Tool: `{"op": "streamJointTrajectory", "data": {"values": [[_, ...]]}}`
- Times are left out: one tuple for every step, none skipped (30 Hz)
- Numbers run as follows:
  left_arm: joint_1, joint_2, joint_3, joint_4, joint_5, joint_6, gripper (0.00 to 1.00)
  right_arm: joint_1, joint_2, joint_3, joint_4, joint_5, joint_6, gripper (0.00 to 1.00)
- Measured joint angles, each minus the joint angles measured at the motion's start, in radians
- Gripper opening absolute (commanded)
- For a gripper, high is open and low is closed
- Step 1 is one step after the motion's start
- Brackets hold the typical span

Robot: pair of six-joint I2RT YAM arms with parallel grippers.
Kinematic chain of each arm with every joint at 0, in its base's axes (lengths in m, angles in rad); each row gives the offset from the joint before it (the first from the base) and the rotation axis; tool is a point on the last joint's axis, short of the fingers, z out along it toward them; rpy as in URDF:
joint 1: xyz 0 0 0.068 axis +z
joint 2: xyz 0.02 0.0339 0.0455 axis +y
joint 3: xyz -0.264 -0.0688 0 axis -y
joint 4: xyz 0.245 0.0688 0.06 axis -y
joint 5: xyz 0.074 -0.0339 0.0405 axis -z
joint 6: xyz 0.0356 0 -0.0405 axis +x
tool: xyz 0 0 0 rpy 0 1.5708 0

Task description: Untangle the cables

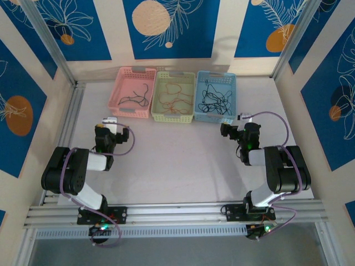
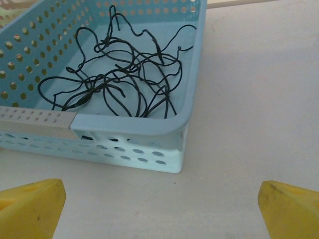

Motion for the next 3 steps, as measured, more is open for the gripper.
{"op": "streamJointTrajectory", "data": {"values": [[0.0, 0.0, 0.0, 0.0, 0.0, 0.0, 1.0, -0.001, 0.0, 0.0, -0.002, -0.008, -0.001, 0.99], [0.0, 0.0, 0.0, 0.0, 0.0, 0.0, 1.0, -0.002, 0.0, 0.0, -0.004, -0.018, -0.004, 0.99], [0.0, 0.0, 0.0, 0.0, 0.0, 0.0, 1.0, -0.002, 0.0, 0.0, -0.005, -0.029, -0.008, 0.99]]}}
